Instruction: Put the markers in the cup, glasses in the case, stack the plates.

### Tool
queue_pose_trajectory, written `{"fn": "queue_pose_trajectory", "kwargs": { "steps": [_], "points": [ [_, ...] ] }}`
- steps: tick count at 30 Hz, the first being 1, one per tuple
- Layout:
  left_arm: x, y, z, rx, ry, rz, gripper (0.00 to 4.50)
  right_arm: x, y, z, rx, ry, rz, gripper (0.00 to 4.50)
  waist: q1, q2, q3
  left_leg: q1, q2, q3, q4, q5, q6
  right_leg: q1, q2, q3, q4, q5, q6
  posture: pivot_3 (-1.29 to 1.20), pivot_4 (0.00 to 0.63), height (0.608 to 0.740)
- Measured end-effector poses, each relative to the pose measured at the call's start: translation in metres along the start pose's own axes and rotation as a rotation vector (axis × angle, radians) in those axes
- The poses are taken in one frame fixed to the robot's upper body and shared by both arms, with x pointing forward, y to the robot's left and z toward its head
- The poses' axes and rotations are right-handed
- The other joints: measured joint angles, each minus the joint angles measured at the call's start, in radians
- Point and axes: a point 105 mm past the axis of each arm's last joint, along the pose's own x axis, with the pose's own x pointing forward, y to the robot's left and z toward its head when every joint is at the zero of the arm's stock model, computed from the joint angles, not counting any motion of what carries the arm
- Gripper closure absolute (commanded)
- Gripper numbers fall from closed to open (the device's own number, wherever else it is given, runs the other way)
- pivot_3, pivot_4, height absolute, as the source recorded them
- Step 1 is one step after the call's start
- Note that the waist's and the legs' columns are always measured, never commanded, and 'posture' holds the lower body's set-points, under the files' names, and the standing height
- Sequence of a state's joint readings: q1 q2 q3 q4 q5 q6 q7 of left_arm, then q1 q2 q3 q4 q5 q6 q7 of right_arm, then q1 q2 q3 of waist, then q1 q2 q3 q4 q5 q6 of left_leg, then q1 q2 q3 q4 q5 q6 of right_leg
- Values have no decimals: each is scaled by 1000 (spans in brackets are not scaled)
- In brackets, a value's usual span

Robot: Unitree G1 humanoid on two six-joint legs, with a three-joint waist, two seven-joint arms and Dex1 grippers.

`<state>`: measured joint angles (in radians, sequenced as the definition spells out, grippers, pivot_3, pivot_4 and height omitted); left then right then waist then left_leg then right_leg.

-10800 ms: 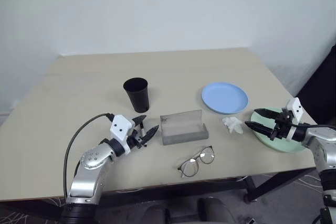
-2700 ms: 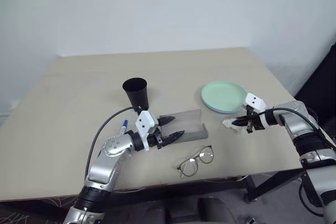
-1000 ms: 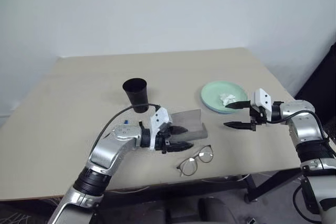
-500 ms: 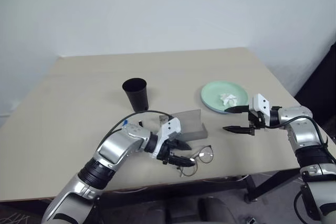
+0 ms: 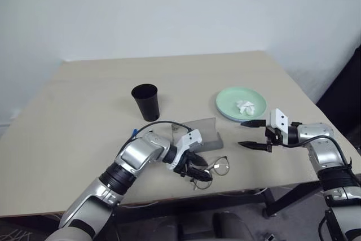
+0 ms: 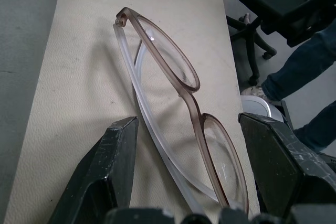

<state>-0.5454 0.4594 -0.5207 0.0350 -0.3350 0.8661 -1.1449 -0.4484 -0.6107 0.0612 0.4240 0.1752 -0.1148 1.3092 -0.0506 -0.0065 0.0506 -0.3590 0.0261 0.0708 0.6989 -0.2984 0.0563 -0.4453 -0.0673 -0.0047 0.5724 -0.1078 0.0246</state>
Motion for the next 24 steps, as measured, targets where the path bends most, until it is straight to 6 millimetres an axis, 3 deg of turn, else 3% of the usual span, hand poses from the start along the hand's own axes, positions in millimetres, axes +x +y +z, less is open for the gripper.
{"fn": "queue_pose_trajectory", "kwargs": {
  "steps": [2, 11, 12, 24],
  "points": [
    [2, 0, 2, -9, 0, -2, 1283, 0, -1, 1, -4, 0, -5, 871, 0, 0, 0, 0, 0, 0, 0, 0, 1, 0, 0, 1, 0, 0, 0, 0, 0, 740],
    [11, -4, 6, -39, -16, -30, 4281, 1, -2, 0, -17, 7, -23, 842, 0, -1, 0, 0, -2, 0, 0, 1, 2, 0, 1, 5, 0, 0, 0, 0, 0, 740],
    [11, -6, 9, -41, -32, -47, 4449, 1, -2, 0, -17, 9, -22, 842, 0, -1, 0, 0, -2, 0, 0, 1, 2, 0, 1, 5, 0, 0, 0, 0, 0, 740],
    [5, -1, 17, -18, -75, -8, 4449, 3, -1, -3, -16, 21, -17, 842, -1, -1, 0, 1, -2, 1, 1, 2, 4, 0, 3, 12, 0, 0, 0, 0, 0, 740]
  ]
}}
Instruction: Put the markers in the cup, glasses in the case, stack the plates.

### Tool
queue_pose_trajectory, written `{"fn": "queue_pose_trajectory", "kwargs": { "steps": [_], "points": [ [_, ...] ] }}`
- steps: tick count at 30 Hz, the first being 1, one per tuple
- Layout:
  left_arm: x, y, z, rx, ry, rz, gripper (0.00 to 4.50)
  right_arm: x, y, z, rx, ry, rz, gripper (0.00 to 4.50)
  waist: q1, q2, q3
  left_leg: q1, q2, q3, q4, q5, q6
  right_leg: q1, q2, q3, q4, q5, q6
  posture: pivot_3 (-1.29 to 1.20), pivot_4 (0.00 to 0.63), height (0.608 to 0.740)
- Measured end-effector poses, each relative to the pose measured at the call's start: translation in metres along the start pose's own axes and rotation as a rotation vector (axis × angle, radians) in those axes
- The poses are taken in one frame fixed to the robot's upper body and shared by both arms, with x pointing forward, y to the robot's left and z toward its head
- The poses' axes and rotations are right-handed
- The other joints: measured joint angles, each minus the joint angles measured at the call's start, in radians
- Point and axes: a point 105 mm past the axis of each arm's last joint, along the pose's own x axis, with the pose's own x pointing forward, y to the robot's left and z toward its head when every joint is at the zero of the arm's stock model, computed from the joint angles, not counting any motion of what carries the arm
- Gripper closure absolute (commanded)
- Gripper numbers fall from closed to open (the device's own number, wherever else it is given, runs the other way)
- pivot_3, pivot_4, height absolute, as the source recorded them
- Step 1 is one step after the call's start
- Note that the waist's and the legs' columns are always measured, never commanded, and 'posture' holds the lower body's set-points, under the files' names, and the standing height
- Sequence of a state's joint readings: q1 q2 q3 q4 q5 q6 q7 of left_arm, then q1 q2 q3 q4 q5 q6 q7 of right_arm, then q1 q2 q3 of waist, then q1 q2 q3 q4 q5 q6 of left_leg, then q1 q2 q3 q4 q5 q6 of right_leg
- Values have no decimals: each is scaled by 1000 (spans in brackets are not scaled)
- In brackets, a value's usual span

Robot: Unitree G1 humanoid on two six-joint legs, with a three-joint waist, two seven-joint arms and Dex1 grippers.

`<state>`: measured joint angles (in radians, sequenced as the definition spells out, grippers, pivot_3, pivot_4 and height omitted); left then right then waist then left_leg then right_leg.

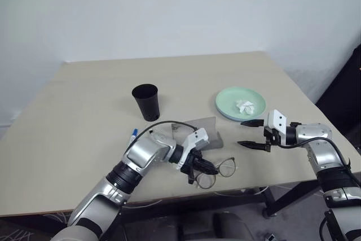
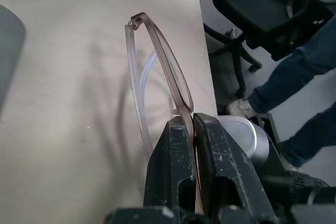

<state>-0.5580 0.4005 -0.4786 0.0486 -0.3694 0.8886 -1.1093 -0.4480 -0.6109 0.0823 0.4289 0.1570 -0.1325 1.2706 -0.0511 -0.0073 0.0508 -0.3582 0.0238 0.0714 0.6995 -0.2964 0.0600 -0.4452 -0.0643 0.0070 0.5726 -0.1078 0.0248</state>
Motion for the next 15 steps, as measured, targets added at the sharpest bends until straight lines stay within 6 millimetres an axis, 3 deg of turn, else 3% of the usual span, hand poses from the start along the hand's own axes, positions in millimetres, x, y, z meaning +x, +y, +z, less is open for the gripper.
{"fn": "queue_pose_trajectory", "kwargs": {
  "steps": [4, 9, 15],
  "points": [
    [-15, 8, 15, 51, -35, 53, 4449, 0, 0, 0, 0, 3, 0, 842, 0, 0, 0, -1, 0, 0, 0, 0, 0, 0, 1, 1, 0, 0, 0, 0, 0, 740],
    [-44, 15, 57, 209, -110, 117, 4449, -1, 0, -4, 13, 13, 1, 842, 0, -1, 0, -1, -1, 0, 0, 0, 0, 0, 1, 3, 0, 0, 0, 0, 0, 740],
    [-59, 33, 72, 347, -67, 200, 4449, 0, 0, -7, 24, 20, 4, 842, 0, -1, 0, -1, -3, 0, 0, 0, 1, 0, 1, 5, 0, 0, 0, 0, 0, 740]
  ]
}}
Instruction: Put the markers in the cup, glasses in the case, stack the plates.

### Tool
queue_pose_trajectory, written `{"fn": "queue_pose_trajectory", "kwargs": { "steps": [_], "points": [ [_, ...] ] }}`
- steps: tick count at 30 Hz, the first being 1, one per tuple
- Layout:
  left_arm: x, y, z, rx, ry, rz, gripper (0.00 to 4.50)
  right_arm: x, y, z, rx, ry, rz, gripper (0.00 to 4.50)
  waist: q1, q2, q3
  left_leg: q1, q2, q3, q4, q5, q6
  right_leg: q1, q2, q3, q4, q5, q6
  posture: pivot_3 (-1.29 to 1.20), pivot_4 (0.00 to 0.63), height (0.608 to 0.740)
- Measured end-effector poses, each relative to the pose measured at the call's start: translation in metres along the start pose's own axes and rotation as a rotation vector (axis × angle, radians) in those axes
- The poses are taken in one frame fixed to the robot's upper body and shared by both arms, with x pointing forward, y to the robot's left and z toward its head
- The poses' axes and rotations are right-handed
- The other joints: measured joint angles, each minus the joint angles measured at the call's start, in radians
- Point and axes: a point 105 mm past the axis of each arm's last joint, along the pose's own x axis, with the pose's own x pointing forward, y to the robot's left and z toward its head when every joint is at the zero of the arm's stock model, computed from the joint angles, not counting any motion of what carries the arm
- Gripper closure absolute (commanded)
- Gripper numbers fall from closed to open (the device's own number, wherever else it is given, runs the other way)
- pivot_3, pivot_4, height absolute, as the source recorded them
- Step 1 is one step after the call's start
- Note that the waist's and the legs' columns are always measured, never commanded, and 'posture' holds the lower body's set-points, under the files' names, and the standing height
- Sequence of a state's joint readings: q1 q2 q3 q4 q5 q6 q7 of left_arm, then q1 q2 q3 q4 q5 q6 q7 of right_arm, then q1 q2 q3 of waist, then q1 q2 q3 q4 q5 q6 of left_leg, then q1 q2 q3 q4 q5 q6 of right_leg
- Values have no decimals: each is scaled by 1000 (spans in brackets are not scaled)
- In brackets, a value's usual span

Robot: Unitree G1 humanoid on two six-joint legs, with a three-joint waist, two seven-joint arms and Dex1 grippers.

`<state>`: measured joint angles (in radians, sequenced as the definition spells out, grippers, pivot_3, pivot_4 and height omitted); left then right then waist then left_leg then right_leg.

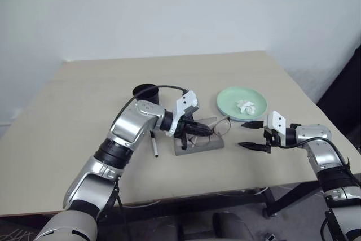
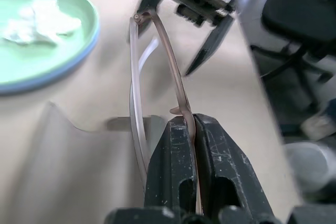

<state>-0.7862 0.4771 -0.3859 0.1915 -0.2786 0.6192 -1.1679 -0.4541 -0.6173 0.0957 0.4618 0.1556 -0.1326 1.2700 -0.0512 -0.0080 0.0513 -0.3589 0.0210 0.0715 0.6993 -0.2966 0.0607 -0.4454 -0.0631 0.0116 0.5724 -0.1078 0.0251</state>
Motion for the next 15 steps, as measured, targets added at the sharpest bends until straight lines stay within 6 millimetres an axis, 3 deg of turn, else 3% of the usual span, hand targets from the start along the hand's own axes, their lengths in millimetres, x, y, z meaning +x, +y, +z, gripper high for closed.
{"fn": "queue_pose_trajectory", "kwargs": {
  "steps": [5, 10, 15],
  "points": [
    [2, 19, -24, 88, 136, 43, 4449, 1, 0, 0, -1, 2, 4, 842, 0, 0, 0, 0, -1, 0, 0, 0, 1, 0, 0, 1, 0, 0, 0, 0, 0, 740],
    [14, 19, -50, 112, 232, -10, 4449, 2, 0, 0, -1, 1, 4, 842, 1, 0, 0, -2, -2, 0, 0, 0, 1, 0, 0, 1, 0, 0, 1, 0, 0, 740],
    [18, 22, -52, 177, 278, -33, 4449, 2, 0, 1, -3, 0, 3, 842, 1, -1, 0, -1, -2, 0, 0, 0, 2, 0, 0, 2, 0, -1, 1, 0, 0, 740]
  ]
}}
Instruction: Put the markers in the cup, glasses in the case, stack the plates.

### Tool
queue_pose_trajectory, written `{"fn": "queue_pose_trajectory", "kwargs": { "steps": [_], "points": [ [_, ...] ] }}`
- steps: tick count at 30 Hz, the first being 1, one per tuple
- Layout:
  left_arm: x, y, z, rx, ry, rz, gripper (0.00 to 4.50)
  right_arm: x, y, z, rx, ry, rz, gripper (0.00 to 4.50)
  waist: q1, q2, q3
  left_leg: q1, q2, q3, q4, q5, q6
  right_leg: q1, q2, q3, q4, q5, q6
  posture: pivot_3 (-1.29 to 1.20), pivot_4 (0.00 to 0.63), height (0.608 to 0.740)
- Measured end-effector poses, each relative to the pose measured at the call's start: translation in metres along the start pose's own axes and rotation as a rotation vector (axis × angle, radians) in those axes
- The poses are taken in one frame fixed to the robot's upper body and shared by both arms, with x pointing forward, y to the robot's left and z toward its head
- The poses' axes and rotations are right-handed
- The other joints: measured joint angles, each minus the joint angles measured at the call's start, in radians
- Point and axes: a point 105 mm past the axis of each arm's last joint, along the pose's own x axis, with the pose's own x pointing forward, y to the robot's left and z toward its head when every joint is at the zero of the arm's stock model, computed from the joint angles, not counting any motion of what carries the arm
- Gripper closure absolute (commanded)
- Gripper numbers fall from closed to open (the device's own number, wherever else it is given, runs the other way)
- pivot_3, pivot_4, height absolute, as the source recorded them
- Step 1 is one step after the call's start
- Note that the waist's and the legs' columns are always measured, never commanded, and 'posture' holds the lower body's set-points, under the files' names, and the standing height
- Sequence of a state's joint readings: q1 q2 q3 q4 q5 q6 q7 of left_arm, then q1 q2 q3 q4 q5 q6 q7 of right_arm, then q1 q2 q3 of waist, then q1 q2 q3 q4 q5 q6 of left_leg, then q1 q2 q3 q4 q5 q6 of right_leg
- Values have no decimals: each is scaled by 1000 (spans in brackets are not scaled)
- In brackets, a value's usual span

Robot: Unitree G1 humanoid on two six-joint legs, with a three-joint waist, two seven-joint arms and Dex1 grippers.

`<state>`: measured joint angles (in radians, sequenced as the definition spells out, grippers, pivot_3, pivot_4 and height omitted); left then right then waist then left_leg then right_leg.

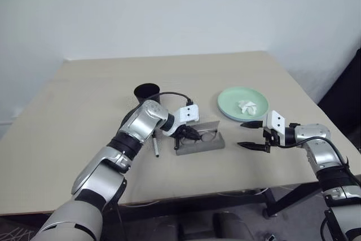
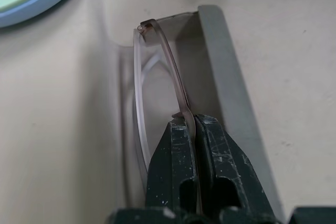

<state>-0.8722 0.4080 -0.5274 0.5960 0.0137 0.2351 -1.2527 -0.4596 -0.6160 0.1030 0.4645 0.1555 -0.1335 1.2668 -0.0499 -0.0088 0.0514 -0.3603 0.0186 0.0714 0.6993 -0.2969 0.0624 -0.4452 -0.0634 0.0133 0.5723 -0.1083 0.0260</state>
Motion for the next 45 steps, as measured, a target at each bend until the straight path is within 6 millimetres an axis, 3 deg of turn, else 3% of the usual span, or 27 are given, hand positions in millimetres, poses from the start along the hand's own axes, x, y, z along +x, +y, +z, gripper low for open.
{"fn": "queue_pose_trajectory", "kwargs": {
  "steps": [20, 23, 28, 34, 41, 45],
  "points": [
    [-3, -20, 1, -129, -63, -205, 4449, 0, 2, -4, -2, 13, -2, 842, -1, 0, 0, 0, -1, -1, 0, -1, 2, 0, -1, 1, 0, -1, 1, 0, 0, 740],
    [-2, -21, -2, -109, -64, -197, 3848, 1, 2, -5, -3, 14, -1, 842, -1, 0, 0, 0, -1, -1, 0, -1, 2, 0, -1, 2, 0, -1, 1, 0, 0, 740],
    [2, -16, -3, -109, -82, -152, 2273, 1, 2, -6, -1, 18, 3, 842, -1, 0, 0, 0, -1, -1, 0, 0, 2, 0, -1, 2, 0, -1, 1, 0, 0, 740],
    [4, -4, 7, -128, -147, -82, 2273, 1, 2, -7, -1, 21, 6, 842, 0, -2, 1, 0, -2, -1, 1, 0, 3, 0, -1, 2, 0, -1, 2, 0, 0, 740],
    [-24, 43, 68, -15, -332, 181, 2273, 2, 2, -7, -3, 21, 8, 842, 0, -2, 1, 0, -2, -1, 1, -1, 3, 0, -1, 2, 0, 0, 2, 0, 0, 740],
    [-27, 58, 65, -1, -325, 298, 3213, 2, 2, -10, 8, 25, 4, 842, -1, -2, 1, 1, -2, 0, 1, -1, 3, 1, -1, 2, 1, 0, 2, 0, 0, 740]
  ]
}}
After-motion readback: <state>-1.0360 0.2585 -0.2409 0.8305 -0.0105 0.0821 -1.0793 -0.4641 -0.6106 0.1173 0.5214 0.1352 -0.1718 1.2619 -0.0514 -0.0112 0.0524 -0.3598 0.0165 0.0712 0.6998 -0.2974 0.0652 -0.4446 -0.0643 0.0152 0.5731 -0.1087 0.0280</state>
